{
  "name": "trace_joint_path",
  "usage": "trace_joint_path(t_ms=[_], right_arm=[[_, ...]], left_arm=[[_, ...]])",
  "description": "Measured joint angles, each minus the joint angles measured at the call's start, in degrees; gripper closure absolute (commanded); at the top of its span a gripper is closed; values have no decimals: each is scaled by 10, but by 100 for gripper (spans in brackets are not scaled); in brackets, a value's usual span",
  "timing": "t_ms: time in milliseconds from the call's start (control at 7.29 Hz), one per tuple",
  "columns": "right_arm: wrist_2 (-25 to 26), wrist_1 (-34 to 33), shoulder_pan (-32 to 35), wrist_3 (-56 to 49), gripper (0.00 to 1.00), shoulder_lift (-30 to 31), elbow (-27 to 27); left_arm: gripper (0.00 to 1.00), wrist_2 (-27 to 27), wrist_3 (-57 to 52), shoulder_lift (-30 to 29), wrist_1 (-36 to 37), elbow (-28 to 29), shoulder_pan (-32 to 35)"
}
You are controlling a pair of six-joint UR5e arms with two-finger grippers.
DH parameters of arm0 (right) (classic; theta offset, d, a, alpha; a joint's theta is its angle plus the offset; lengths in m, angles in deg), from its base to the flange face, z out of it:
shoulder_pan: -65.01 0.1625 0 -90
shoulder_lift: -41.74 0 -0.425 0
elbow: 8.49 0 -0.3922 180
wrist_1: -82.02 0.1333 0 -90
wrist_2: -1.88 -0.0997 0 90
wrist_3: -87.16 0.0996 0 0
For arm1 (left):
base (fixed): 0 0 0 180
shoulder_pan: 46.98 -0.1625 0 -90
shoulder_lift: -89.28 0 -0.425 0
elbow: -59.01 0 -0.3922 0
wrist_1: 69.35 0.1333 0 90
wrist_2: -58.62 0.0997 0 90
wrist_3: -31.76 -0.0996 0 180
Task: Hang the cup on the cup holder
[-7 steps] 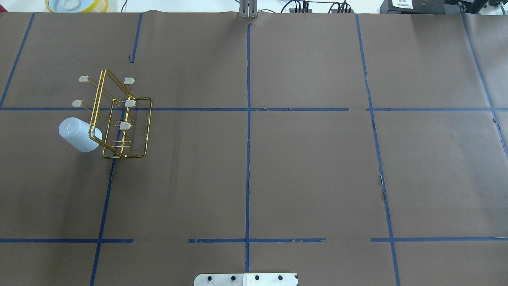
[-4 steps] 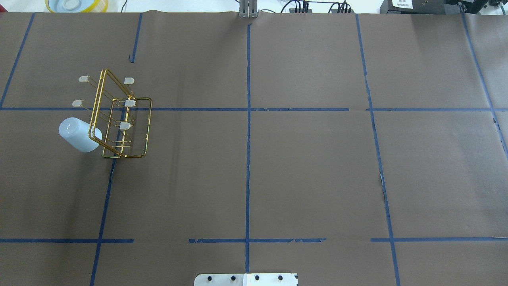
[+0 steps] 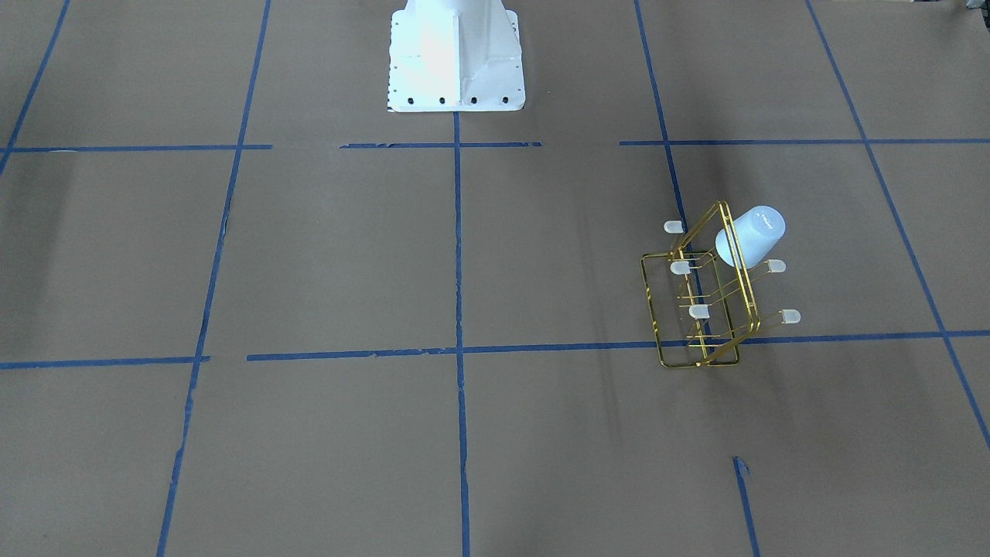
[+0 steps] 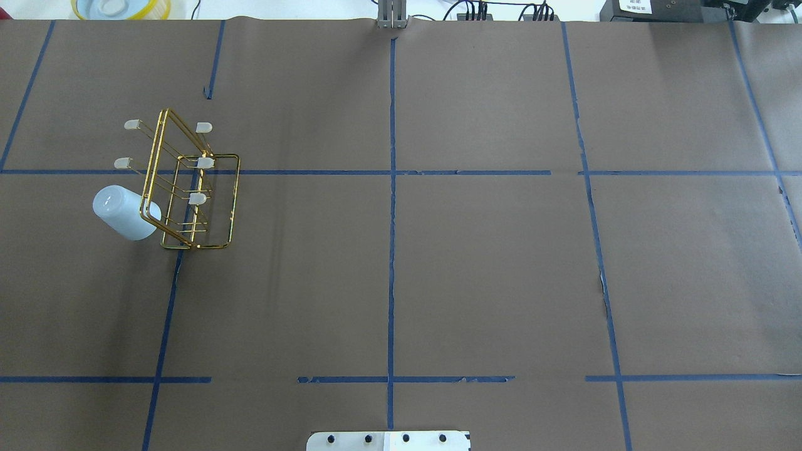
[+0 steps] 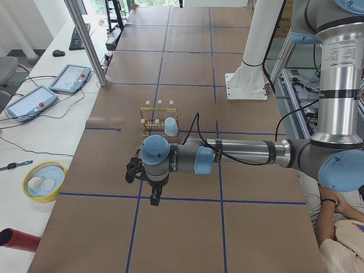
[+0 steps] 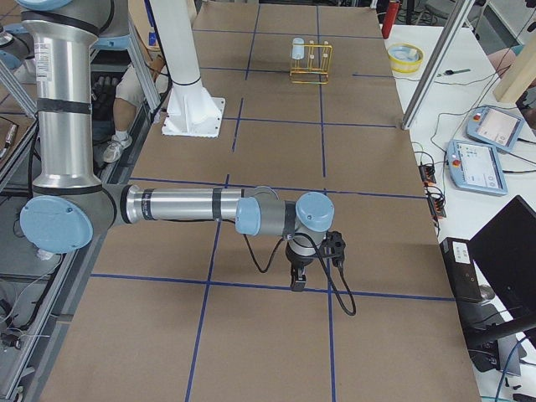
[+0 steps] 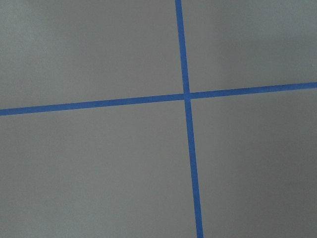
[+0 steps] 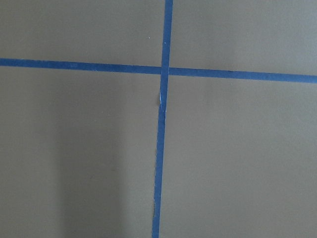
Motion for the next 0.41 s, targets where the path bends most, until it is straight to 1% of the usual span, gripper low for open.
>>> trace_joint_path(t_ms=[412], right_arm=[[0,0,0,0,0,0,0]], left_arm=[[0,0,0,0,0,3,-1]])
